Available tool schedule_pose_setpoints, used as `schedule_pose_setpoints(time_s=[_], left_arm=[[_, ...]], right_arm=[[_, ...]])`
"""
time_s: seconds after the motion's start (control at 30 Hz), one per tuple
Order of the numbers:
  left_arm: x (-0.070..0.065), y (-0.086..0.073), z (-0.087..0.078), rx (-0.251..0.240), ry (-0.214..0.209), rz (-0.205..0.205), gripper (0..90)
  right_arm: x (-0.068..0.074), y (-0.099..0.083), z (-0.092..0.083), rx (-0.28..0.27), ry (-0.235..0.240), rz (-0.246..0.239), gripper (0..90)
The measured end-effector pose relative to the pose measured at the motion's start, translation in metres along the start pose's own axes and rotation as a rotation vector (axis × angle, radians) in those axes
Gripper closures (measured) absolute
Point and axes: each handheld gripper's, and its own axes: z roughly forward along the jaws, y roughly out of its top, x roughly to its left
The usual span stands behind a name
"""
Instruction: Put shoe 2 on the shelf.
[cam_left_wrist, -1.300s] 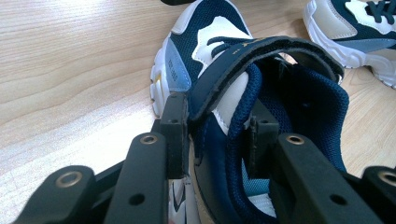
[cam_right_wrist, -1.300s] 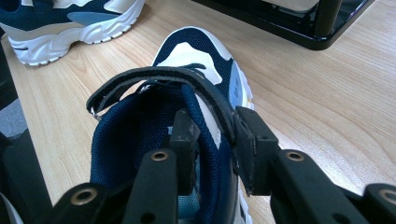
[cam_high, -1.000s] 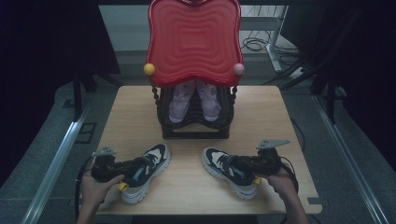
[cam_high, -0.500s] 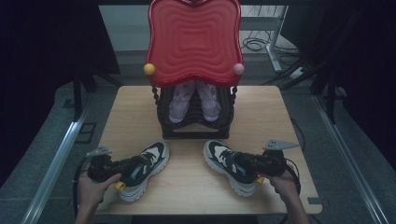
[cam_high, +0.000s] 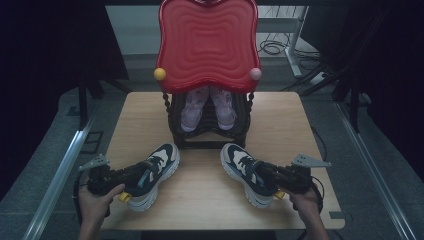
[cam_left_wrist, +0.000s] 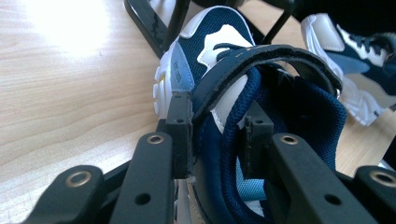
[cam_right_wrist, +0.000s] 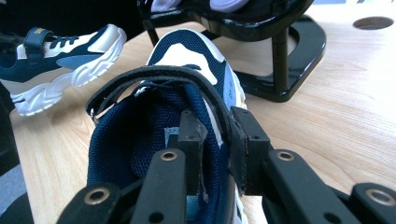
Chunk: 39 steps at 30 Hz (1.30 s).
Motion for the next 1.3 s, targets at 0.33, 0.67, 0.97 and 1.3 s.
schedule_pose_setpoints(time_s=[0.33, 0.67, 0.97, 1.3], left_arm=[[-0.001, 0.002, -0.012, -0.109, -0.011, -0.023, 70.4], [-0.004, 0.004, -0.023, -0.175, -0.013, -0.032, 70.4], [-0.005, 0.004, -0.027, -0.216, 0.006, -0.045, 70.3], [0.002, 0.013, -0.033, -0.245, 0.010, -0.051, 70.2]], right_arm=[[-0.006, -0.010, -0.014, -0.116, -0.025, 0.055, 75.6], [-0.010, -0.011, -0.026, -0.174, -0.056, 0.095, 75.5], [-0.014, -0.010, -0.042, -0.242, -0.089, 0.138, 75.6], [-0.021, 0.004, -0.057, -0.321, -0.119, 0.150, 75.5]])
